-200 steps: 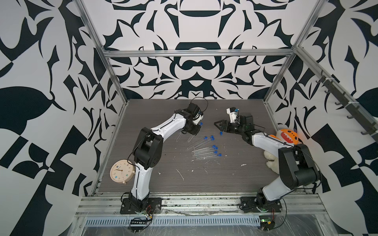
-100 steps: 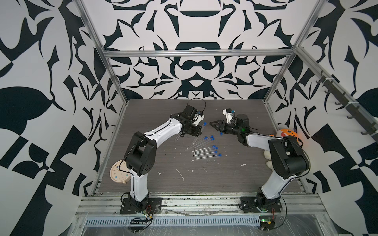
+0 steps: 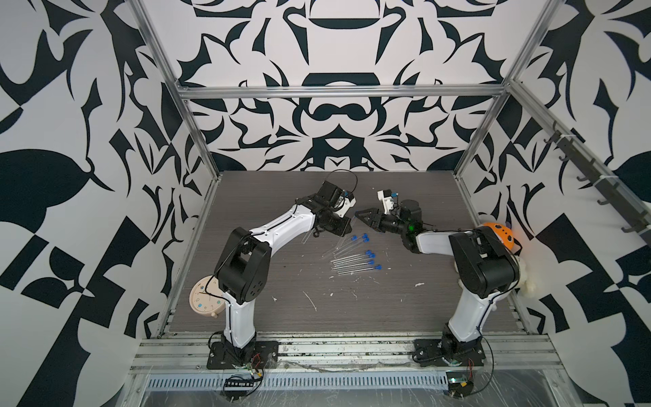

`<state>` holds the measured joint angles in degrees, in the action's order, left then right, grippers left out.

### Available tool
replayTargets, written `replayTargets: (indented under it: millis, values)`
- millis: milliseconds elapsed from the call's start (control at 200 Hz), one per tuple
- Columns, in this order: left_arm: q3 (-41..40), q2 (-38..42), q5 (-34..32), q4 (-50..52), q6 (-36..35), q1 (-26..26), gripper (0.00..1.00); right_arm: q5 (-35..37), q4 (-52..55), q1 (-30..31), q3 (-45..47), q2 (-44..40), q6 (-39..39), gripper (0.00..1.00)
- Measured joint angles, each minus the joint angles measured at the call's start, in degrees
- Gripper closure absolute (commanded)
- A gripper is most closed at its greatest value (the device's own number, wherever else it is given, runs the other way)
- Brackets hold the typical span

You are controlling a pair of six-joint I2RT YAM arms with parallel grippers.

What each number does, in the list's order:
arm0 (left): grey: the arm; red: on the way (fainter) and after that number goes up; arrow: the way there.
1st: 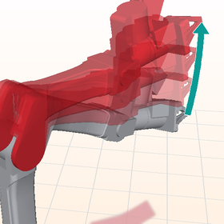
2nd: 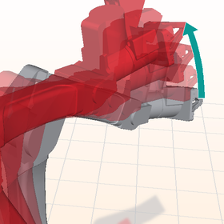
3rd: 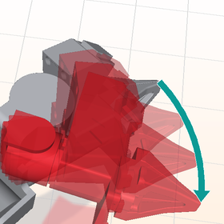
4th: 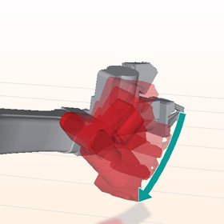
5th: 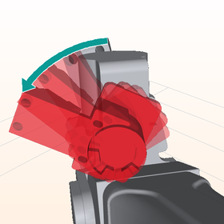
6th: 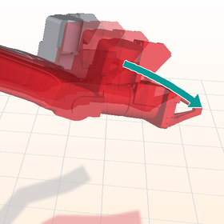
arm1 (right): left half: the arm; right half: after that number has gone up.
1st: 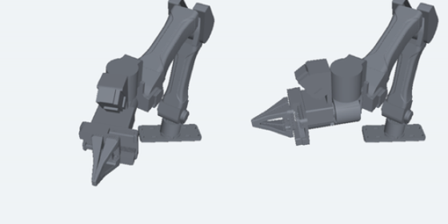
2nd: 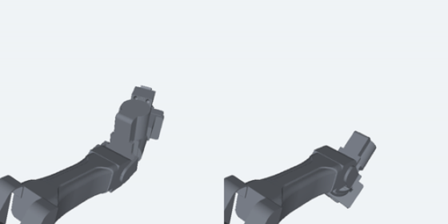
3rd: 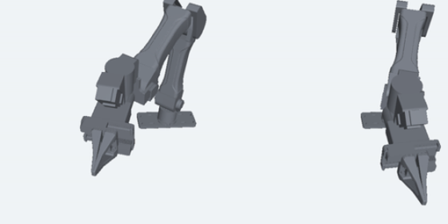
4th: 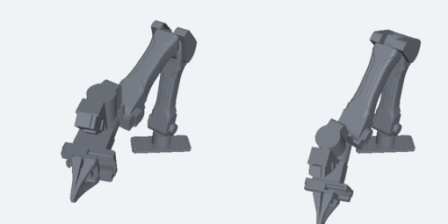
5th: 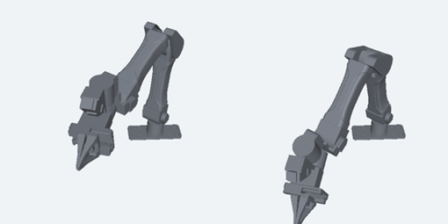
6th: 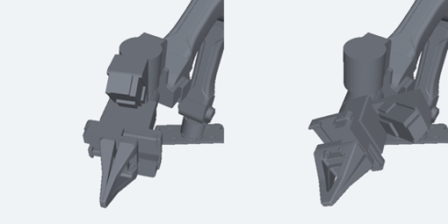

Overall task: Remove stoppers from test tubes
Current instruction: Open the stopper on the test tube.

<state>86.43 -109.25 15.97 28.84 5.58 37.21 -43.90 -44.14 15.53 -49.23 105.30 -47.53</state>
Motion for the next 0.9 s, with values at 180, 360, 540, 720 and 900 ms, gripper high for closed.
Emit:
replayTargets:
  millis: [180, 360, 540, 720, 900]
  values:
    - [0.0, 0.0, 0.2, -0.1, 0.0, 0.3, 1.0, 0.0, -2.5, 0.0, -0.1, 0.5, -1.9, 0.62]
    - [0.0, 0.0, 0.2, -0.1, 0.0, 0.5, 1.0, 0.0, -4.1, 0.2, -0.3, 1.3, -3.2, 0.64]
    - [0.0, 0.0, 0.2, -0.2, 0.0, 0.5, 1.0, 0.0, -4.6, 0.5, -0.4, 1.4, -3.6, 0.76]
    - [0.0, 0.0, 0.2, -0.2, 0.0, 0.6, 1.0, 0.0, -5.3, 0.6, -0.6, 1.4, -4.5, 0.91]
    - [0.0, 0.0, 0.1, -0.3, 0.0, 0.6, 1.0, 0.0, -5.4, 0.6, -0.7, 1.4, -4.5, 0.99]
